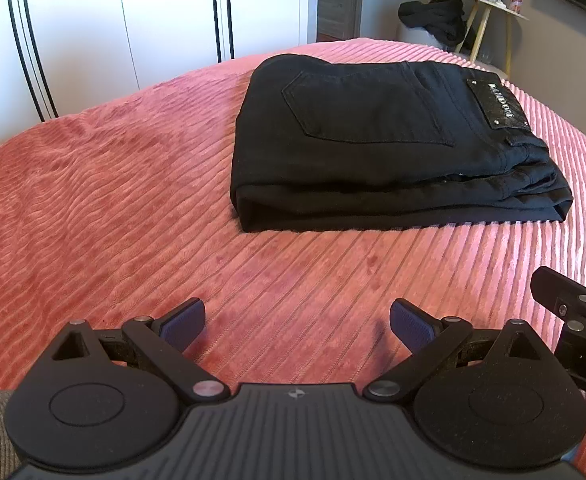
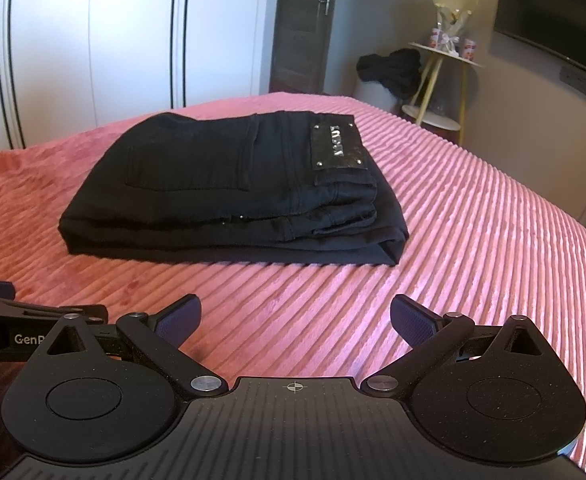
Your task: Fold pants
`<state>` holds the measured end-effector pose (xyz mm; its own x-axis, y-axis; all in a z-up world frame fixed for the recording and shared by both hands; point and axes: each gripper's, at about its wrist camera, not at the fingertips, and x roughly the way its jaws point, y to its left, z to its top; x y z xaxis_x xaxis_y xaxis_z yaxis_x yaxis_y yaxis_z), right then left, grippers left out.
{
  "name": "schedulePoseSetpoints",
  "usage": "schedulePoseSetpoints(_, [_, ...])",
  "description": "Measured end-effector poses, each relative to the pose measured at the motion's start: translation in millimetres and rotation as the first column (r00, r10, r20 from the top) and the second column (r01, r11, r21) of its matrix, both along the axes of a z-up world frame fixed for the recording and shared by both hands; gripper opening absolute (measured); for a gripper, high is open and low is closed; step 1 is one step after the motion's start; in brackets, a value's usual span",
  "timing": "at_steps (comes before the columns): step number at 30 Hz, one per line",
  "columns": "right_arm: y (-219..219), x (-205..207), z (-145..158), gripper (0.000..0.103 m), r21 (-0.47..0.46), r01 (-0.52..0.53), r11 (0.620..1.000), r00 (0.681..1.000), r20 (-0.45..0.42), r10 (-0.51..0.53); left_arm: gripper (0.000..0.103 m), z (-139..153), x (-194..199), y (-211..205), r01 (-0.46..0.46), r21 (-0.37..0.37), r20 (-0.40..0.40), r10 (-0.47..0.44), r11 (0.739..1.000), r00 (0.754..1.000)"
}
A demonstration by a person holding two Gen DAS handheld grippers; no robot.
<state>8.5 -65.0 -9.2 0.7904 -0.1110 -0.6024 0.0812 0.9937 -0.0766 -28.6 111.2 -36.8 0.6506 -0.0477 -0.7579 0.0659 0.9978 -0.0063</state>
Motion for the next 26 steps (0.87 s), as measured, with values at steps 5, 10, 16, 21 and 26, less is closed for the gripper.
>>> schedulePoseSetpoints(5, [0.5,-0.8,0.4,0.103,0.0,0.0,1.0,1.0,0.003,0.0,0.099,0.7,-0.5,-0.1,0.0,-0.002,0.004,0.0,1.0,1.0])
schedulePoseSetpoints(10, [0.3,-0.9,0.6,0.103,0.002,-0.001,1.0,1.0,0.002,0.001,0.099,1.3,-0.6,0.1,-0.001,-0.002,0.008,0.001,1.0,1.0])
schedulePoseSetpoints(16, [0.0,-1.2,1.1,0.103,0.003,0.001,1.0,1.0,0.002,-0.001,0.099,3.0,-2.5,1.2,-0.011,-0.004,0.032,0.011,1.0,0.999])
schedulePoseSetpoints(21, [0.5,-2.1,2.0,0.103,0.004,0.007,1.0,1.0,0.005,-0.007,0.099,4.2,-2.1,3.4,-0.018,-0.011,0.043,0.018,1.0,0.999])
schedulePoseSetpoints(26, [0.2,-2.1,2.0,0.103,0.004,0.007,1.0,1.0,0.005,-0.007,0.099,3.4,-3.1,-0.5,-0.006,0.005,0.033,0.006,1.0,0.999])
